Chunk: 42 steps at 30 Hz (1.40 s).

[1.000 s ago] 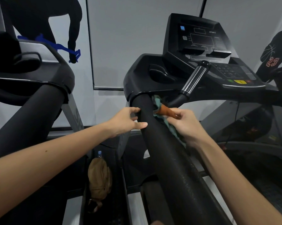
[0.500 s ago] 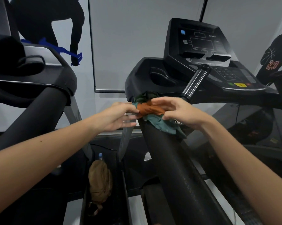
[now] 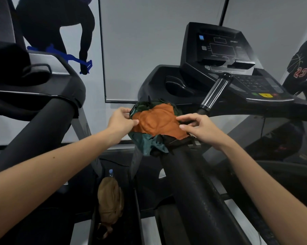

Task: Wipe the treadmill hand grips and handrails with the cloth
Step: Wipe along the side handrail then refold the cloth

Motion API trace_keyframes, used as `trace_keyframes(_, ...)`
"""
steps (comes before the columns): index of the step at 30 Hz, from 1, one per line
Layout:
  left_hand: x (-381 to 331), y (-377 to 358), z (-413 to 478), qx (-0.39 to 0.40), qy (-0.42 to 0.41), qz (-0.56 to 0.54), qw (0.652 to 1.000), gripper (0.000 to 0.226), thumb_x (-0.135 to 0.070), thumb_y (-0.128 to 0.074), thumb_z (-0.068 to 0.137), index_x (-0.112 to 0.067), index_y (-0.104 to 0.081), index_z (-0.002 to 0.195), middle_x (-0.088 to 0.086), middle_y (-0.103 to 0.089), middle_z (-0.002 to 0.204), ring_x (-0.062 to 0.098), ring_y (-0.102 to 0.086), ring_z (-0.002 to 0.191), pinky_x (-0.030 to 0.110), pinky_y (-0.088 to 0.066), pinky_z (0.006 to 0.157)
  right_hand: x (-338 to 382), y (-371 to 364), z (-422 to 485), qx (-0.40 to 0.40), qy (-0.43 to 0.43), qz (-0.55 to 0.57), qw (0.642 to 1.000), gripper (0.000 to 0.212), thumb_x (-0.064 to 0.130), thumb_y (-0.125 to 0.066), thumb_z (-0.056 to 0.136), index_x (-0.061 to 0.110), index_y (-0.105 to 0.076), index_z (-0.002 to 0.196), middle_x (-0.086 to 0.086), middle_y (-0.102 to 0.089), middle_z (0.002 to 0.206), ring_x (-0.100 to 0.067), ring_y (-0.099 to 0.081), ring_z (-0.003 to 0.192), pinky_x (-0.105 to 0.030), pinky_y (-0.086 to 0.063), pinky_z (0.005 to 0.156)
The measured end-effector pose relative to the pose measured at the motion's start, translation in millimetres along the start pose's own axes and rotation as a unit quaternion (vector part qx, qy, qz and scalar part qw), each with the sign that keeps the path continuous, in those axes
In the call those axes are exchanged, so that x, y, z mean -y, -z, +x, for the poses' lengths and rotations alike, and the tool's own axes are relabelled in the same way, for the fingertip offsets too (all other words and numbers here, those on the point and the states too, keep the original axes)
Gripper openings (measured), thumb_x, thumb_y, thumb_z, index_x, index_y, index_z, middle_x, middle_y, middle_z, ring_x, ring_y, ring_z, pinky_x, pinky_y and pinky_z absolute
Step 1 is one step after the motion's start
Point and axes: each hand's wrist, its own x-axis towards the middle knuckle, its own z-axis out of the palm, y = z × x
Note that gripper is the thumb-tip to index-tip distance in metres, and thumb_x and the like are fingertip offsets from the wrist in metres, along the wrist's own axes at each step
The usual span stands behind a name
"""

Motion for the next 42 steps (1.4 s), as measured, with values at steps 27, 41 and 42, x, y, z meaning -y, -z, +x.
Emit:
trace_keyframes(27,-1.0,-29.8,-16.2,0.203,-0.180,0.153,0.950,0.057,-0.037,-0.065,0.084,-0.018,-0.048,0.134,0.001,-0.048,0.130,0.011,-0.049,0.116,0.018,-0.034,0.093,1.1,-28.6,-7.7,-0.011,-0.120,0.216,0.969,0.028,0.000,-0.043,0.095,0.016,-0.062,0.083,0.004,-0.066,0.077,-0.008,-0.061,0.076,-0.014,-0.050,0.061)
trace_keyframes(41,2.3,-24.2,-45.1,0.199,-0.219,0.092,0.951,0.033,-0.007,-0.060,0.086,-0.034,-0.065,0.068,-0.007,-0.062,0.083,0.008,-0.060,0.080,0.018,-0.042,0.076,22.0,-23.5,-15.4,0.034,-0.119,0.229,0.966,0.024,-0.008,-0.042,0.093,0.006,-0.062,0.091,0.013,-0.063,0.051,0.006,-0.055,0.043,-0.007,-0.036,0.037)
trace_keyframes(42,3.6,-24.9,-45.7,0.200,-0.231,0.110,0.946,0.032,-0.009,-0.061,0.086,-0.035,-0.065,0.067,-0.006,-0.060,0.085,0.009,-0.058,0.082,0.019,-0.041,0.077,22.6,-24.5,-16.3,0.030,-0.119,0.224,0.967,0.028,-0.010,-0.041,0.092,0.009,-0.062,0.086,0.013,-0.064,0.053,0.006,-0.057,0.048,-0.008,-0.040,0.040)
